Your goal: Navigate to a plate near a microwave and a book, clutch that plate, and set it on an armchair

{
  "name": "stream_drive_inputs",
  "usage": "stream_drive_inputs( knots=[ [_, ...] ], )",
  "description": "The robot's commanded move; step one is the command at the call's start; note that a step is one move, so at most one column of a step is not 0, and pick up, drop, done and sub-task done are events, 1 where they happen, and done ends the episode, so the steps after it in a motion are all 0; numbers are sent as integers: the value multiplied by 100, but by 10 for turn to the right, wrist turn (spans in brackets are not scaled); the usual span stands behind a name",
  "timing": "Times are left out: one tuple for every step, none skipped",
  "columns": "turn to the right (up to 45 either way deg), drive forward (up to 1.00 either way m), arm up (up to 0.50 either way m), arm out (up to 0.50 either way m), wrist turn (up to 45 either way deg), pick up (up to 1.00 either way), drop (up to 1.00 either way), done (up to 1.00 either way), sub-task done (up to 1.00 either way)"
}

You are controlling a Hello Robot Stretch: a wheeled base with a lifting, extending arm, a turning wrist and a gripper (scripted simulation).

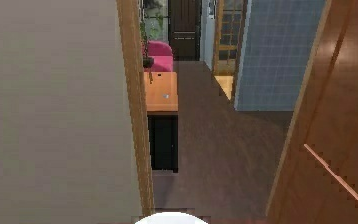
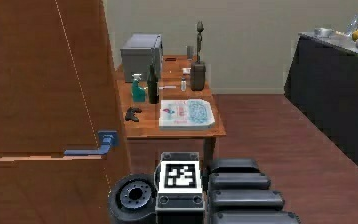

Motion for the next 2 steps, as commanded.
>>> stream_drive_inputs(
  knots=[
    [90, 0, 0, 0, 0, 0, 0, 0, 0],
    [0, 60, 0, 0, 0, 0, 0, 0, 0]
  ],
)
